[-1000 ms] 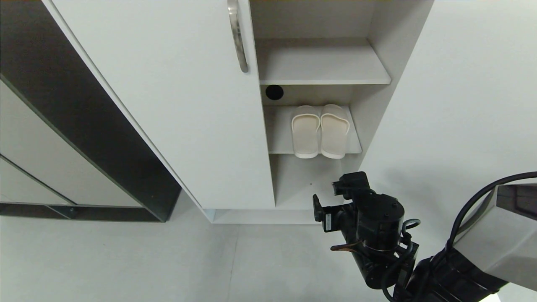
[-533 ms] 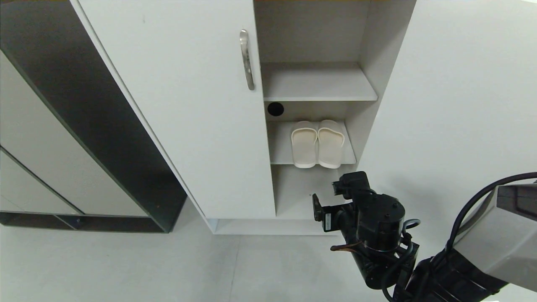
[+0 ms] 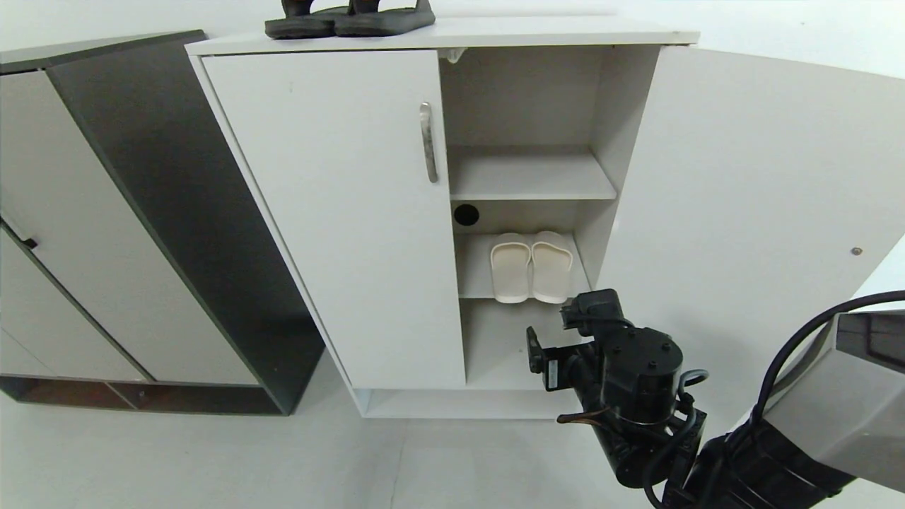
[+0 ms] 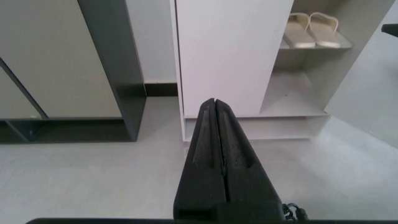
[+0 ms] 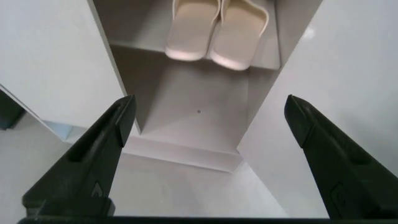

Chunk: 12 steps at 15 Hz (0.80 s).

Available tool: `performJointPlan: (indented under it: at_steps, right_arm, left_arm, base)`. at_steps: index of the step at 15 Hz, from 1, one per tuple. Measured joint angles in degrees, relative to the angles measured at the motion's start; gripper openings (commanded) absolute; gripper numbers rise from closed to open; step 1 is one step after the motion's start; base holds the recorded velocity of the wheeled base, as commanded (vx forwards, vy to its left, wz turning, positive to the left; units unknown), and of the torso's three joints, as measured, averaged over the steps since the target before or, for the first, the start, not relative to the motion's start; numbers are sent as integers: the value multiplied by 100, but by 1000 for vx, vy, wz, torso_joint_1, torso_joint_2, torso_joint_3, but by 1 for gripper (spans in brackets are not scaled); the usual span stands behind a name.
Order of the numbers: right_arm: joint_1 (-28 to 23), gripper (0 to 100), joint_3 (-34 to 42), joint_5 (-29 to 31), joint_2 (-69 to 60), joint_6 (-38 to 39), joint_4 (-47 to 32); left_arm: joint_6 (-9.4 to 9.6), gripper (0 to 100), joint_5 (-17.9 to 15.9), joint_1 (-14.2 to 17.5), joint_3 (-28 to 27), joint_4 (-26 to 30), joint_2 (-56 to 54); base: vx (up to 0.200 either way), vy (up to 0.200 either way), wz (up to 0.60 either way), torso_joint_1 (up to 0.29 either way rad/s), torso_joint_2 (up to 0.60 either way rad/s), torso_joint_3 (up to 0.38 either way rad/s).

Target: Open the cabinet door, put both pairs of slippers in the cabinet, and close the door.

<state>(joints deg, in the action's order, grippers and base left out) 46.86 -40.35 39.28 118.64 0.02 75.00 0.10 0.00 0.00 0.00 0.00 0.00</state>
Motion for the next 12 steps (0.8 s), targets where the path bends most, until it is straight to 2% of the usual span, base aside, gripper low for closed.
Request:
performJointPlan:
  at_steps: [7, 12]
  right_arm:
    - [0, 100, 83, -26, 10, -2, 49]
    - [0, 100, 89, -26, 16, -2, 55]
  left_arm:
    - [-2, 0, 0, 0, 0, 0, 0]
    - [-2, 0, -7, 0, 0, 0, 0]
  base:
    - [0, 0, 0, 2, -3, 194]
    - [0, 0, 0, 0, 9, 23]
